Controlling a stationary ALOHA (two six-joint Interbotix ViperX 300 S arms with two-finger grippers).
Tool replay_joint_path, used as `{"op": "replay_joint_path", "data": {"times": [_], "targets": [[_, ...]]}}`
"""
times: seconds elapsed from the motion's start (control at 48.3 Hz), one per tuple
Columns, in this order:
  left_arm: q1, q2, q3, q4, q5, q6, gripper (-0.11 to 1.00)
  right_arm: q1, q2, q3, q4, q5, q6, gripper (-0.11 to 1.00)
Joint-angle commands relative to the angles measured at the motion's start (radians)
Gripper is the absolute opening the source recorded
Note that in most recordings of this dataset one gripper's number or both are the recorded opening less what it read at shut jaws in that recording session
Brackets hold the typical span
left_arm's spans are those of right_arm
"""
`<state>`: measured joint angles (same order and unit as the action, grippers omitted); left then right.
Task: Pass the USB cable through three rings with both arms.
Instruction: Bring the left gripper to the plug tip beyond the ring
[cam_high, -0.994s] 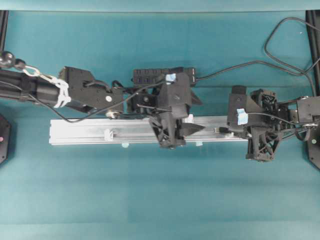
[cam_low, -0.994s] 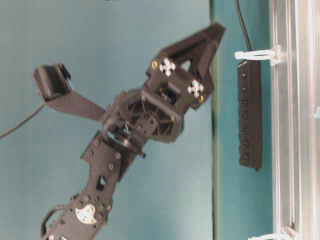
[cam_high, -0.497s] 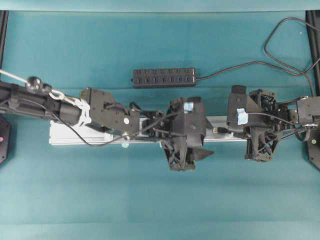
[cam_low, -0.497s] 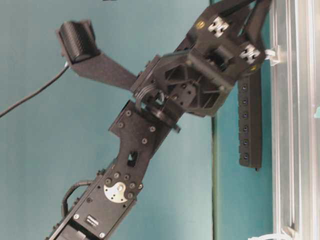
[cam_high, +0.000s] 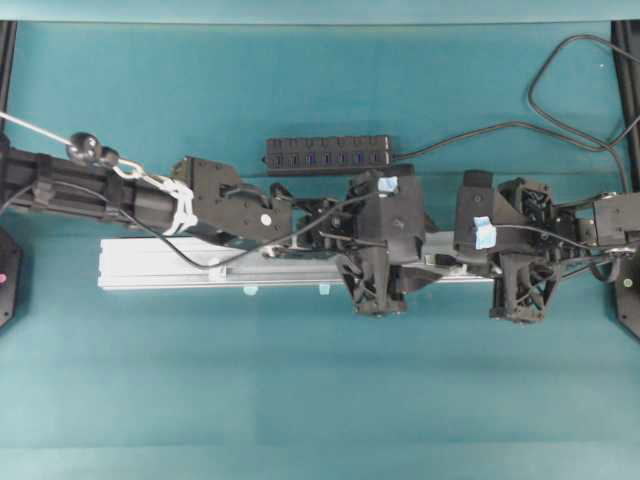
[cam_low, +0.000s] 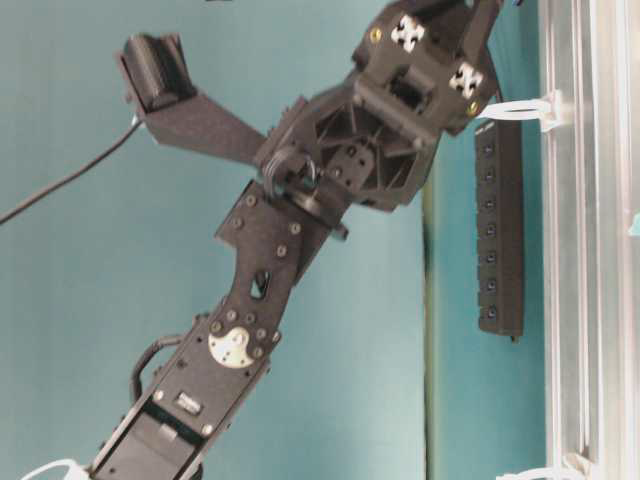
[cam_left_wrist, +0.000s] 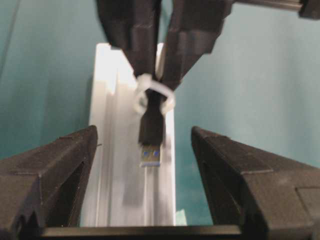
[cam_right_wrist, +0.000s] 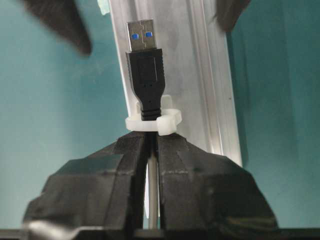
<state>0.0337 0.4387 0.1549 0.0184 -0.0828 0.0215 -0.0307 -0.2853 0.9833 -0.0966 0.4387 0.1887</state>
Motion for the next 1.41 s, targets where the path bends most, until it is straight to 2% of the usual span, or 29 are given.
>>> {"op": "replay_joint_path", "data": {"times": [0.0,0.186,0.58,0.767,1.077,1.388], "targets": [[-0.003,0.002,-0.021,0.003,-0.002,0.003,0.79,-0.002,-0.006,-0.006,0.002,-0.014,0.017,-0.08],[-0.008,0.012,-0.021,0.003,0.0,0.006,0.78,-0.002,-0.008,-0.005,0.002,-0.029,0.051,-0.08],[-0.005,0.037,-0.04,0.003,-0.008,0.008,0.77,-0.002,-0.008,-0.003,0.002,-0.034,0.051,-0.08],[0.0,0.043,-0.055,0.003,-0.002,0.008,0.68,-0.002,-0.008,-0.003,0.002,-0.034,0.049,-0.08],[-0.002,0.046,-0.051,0.003,0.008,0.009,0.45,-0.002,-0.008,-0.003,0.002,-0.034,0.051,-0.08],[-0.002,0.051,-0.055,0.003,0.023,0.008,0.45,-0.002,-0.008,-0.003,0.002,-0.034,0.051,-0.08]]}}
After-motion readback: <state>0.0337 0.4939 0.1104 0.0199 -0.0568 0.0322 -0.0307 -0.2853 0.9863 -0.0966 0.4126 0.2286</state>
